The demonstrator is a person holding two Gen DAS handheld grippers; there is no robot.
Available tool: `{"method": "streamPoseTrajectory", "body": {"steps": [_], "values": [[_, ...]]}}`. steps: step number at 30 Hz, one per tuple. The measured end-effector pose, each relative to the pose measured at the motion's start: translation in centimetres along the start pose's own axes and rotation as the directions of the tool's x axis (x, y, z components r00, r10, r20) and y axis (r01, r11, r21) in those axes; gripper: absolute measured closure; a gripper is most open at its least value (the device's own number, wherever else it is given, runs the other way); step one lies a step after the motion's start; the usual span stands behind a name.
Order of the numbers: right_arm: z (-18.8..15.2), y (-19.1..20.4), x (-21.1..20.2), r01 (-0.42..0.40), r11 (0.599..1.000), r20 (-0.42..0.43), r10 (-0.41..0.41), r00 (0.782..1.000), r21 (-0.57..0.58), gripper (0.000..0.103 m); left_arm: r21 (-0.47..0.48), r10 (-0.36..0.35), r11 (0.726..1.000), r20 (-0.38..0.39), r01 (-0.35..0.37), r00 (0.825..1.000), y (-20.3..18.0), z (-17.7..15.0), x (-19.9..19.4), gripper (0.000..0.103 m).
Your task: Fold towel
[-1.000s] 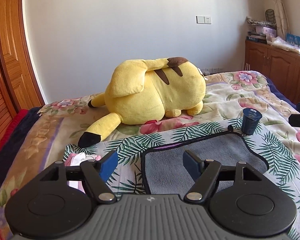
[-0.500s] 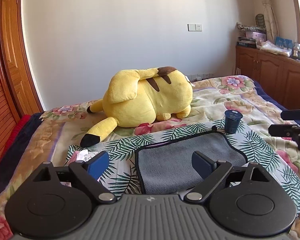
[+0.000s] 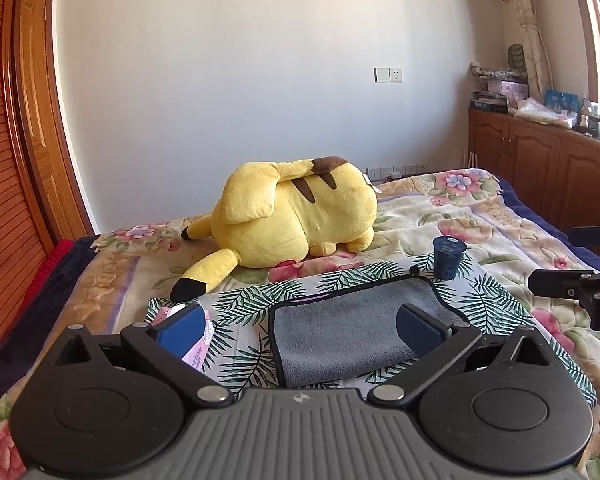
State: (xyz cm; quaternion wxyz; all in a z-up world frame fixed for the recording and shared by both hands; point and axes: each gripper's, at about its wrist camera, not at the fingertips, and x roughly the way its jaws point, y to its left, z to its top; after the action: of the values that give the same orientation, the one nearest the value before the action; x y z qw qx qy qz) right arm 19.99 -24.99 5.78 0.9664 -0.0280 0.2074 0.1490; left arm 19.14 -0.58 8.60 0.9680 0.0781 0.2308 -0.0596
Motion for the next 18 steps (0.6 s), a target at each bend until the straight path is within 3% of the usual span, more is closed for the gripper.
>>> {"method": "streamPoseTrajectory", "body": {"steps": [18], "values": [[-0.4,2.1,-7.3,0.018,1.000,0.037,-0.019,0.999,0.017,0.000,-0.024,0.000,1.000,0.036,0.001,0.999,-1.4,-1.0,-8.3,0.016]]}}
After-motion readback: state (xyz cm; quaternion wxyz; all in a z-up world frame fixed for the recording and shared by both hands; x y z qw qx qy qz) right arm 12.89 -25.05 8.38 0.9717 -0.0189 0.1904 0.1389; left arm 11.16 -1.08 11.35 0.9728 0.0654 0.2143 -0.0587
